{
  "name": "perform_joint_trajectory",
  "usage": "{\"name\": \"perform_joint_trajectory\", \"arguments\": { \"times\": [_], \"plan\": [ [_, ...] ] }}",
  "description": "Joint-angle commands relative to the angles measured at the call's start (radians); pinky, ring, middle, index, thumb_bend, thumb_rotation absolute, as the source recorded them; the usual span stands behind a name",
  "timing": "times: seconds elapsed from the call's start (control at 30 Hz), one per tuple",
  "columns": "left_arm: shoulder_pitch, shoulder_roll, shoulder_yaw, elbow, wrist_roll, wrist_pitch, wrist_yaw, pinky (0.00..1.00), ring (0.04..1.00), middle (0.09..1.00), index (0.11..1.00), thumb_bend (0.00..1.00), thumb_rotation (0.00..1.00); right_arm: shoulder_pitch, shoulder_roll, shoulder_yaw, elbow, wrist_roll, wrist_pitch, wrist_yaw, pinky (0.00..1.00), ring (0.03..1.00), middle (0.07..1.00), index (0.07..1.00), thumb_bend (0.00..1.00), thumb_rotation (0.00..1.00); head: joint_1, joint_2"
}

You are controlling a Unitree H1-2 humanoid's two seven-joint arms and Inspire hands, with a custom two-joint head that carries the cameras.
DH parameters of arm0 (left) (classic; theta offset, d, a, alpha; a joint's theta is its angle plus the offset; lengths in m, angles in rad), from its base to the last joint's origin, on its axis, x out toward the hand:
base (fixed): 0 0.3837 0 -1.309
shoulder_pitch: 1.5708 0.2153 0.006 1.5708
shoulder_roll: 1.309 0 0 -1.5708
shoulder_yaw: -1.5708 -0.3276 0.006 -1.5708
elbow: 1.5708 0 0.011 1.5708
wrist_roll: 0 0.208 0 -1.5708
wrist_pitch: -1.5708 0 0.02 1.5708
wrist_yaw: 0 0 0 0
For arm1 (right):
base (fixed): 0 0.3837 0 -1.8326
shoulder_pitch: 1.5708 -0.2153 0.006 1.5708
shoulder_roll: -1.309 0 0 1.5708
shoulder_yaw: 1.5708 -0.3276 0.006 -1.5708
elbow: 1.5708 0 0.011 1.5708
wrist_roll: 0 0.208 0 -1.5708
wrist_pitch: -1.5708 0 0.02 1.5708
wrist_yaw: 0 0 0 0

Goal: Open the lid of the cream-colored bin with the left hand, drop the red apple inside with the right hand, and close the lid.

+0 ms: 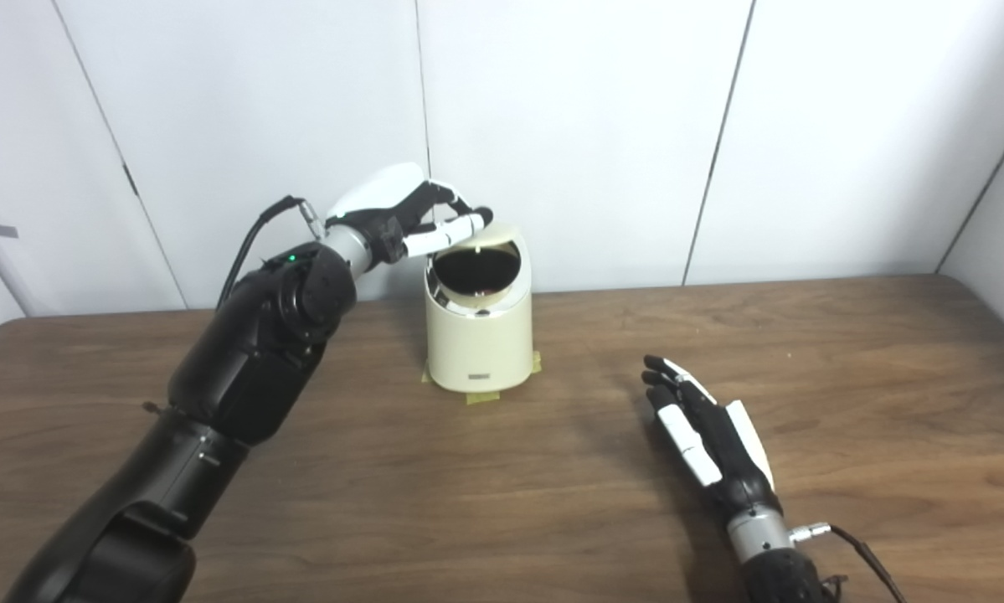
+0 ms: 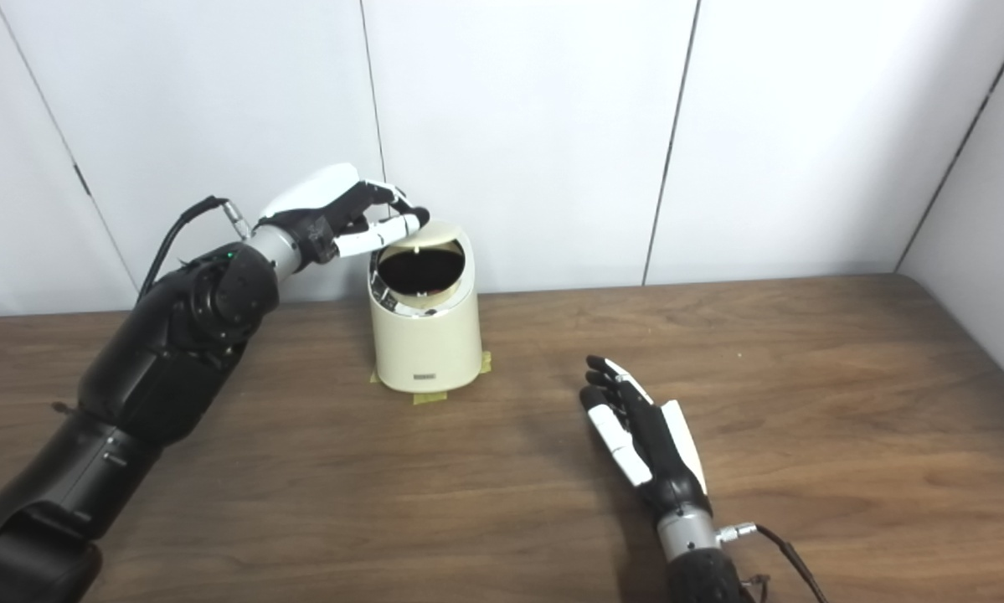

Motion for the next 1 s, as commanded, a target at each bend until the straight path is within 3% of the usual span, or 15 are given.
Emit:
{"name": "perform_joint_trajectory", "arguments": {
  "times": [0.0,0.17,0.33,0.57,0.77,0.97],
  "plan": [
    [-0.039,0.021,0.002,-0.040,0.031,-0.025,0.012,0.76,0.906,0.882,0.701,0.51,0.94,-0.034,-0.003,-0.005,-0.009,-0.007,-0.019,-0.016,0.78,0.832,0.845,0.849,0.63,1.00,-0.001,0.003],
    [-0.019,0.032,-0.024,-0.058,0.095,-0.058,0.011,0.75,0.895,0.866,0.691,0.53,0.97,-0.036,-0.005,-0.005,-0.001,-0.004,-0.029,-0.020,0.78,0.833,0.844,0.847,0.63,1.00,-0.004,0.003],
    [0.002,0.039,-0.053,-0.071,0.146,-0.059,-0.023,0.82,0.909,0.883,0.764,0.54,0.92,-0.036,-0.002,-0.006,0.001,0.003,-0.036,-0.025,0.76,0.833,0.842,0.842,0.58,1.00,-0.009,0.007],
    [0.045,0.043,-0.065,-0.102,0.190,-0.058,-0.037,0.90,0.943,0.909,0.780,0.55,0.87,-0.033,-0.003,-0.006,-0.007,0.008,-0.030,-0.023,0.77,0.837,0.844,0.848,0.58,1.00,-0.013,0.014],
    [0.073,0.050,-0.078,-0.132,0.241,-0.072,-0.036,0.99,0.979,0.932,0.795,0.55,0.89,-0.031,-0.001,-0.006,-0.010,0.009,-0.029,-0.025,0.76,0.834,0.842,0.843,0.58,1.00,-0.017,0.019],
    [0.096,0.056,-0.090,-0.167,0.310,-0.104,-0.032,1.00,0.990,0.945,0.817,0.53,0.95,-0.029,-0.001,-0.003,-0.016,0.006,-0.023,-0.023,0.76,0.836,0.843,0.846,0.58,1.00,-0.020,0.029]
  ]
}}
